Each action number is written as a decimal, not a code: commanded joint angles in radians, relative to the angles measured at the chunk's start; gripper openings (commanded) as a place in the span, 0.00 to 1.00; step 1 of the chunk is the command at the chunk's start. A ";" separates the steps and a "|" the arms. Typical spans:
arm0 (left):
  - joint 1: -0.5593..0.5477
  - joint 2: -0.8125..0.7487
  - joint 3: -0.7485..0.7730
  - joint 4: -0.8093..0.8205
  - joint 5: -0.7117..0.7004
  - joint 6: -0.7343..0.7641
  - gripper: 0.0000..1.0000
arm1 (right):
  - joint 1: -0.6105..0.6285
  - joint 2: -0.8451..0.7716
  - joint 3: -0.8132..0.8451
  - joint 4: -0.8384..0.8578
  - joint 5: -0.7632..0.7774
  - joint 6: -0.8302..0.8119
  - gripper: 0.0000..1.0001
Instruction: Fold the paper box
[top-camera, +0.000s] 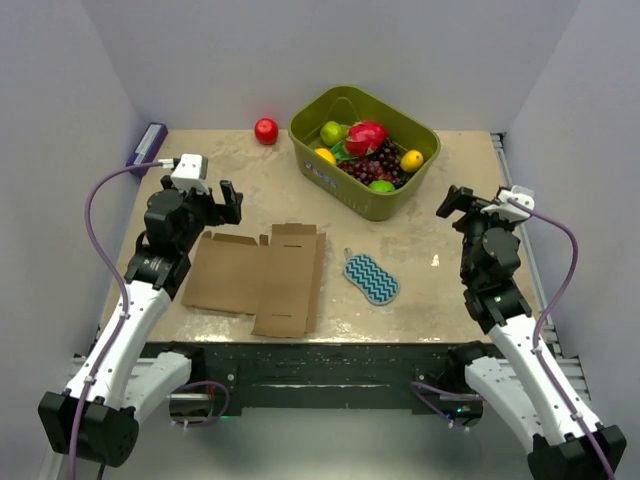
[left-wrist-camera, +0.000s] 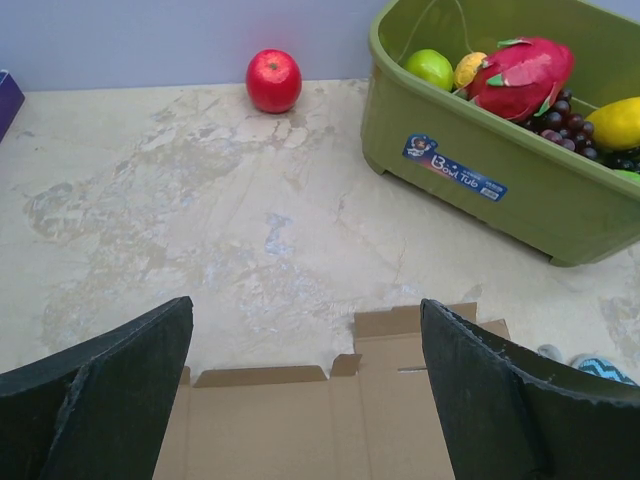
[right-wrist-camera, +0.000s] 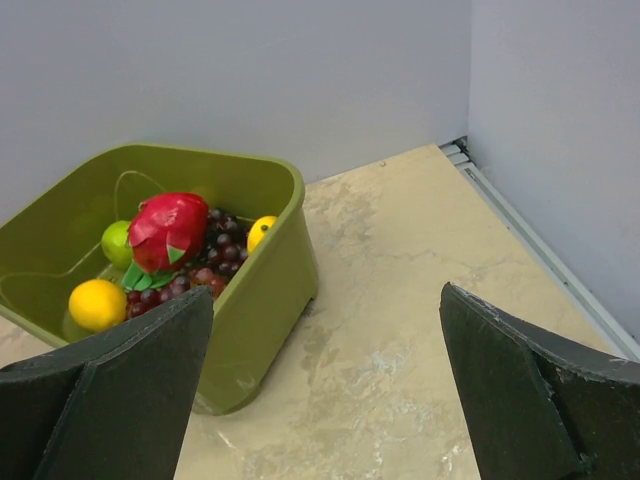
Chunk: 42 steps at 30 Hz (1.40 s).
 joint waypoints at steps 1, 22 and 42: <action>-0.002 0.005 0.023 0.040 -0.010 -0.016 1.00 | 0.001 0.016 0.067 -0.021 -0.035 0.009 0.99; -0.009 0.083 0.016 0.066 0.306 0.035 1.00 | 0.236 0.326 0.106 -0.325 -0.475 0.253 0.81; -0.029 0.107 0.013 0.065 0.329 0.032 1.00 | 0.572 0.743 0.017 0.103 -0.598 0.517 0.69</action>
